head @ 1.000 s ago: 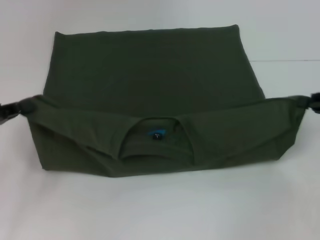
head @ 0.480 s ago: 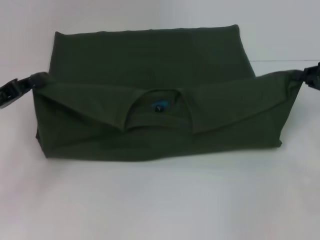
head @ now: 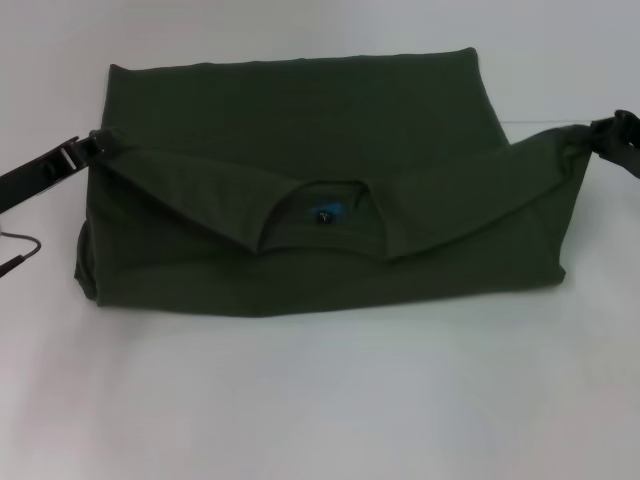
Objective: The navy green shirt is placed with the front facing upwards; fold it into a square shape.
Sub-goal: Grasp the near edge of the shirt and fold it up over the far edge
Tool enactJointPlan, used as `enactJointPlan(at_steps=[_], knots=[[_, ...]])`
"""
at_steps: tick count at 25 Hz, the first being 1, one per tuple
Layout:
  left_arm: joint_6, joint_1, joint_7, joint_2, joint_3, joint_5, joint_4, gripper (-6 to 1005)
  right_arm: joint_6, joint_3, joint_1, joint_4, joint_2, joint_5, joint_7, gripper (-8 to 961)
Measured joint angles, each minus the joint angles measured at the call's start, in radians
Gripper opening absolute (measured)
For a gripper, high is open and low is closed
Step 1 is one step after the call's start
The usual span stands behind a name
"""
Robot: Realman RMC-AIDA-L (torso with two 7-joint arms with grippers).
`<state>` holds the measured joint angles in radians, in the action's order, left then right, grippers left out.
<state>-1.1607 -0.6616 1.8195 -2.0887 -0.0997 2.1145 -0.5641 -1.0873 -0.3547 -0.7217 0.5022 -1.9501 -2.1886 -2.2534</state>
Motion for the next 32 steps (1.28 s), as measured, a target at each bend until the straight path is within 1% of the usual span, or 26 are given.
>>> enactJointPlan(at_steps=[2, 7, 12, 20, 22, 27, 32], knots=[[0.028, -0.007, -0.002, -0.006, 0.000, -0.002, 0.000, 54, 0.024, -0.007, -0.010, 0.000, -0.009, 0.003, 0.006, 115], [0.100, -0.014, -0.013, -0.022, -0.006, -0.023, 0.002, 54, 0.084, -0.032, -0.024, -0.002, -0.021, 0.006, 0.007, 121], [0.156, -0.024, -0.030, -0.026, -0.008, -0.034, 0.023, 54, 0.137, -0.046, -0.025, -0.002, -0.031, 0.006, 0.007, 127], [0.250, -0.056, -0.117, -0.033, -0.011, -0.094, 0.079, 54, 0.210, -0.077, -0.031, -0.012, -0.043, 0.006, 0.010, 137], [0.271, -0.061, -0.131, -0.036, -0.011, -0.102, 0.086, 54, 0.232, -0.089, -0.033, -0.013, -0.050, 0.006, 0.011, 140], [0.323, -0.068, -0.156, -0.052, -0.011, -0.107, 0.091, 54, 0.273, -0.117, -0.042, -0.013, -0.065, 0.006, 0.020, 146], [0.342, -0.072, -0.197, -0.063, -0.011, -0.135, 0.101, 54, 0.280, -0.122, -0.053, -0.013, -0.069, 0.006, 0.035, 152]])
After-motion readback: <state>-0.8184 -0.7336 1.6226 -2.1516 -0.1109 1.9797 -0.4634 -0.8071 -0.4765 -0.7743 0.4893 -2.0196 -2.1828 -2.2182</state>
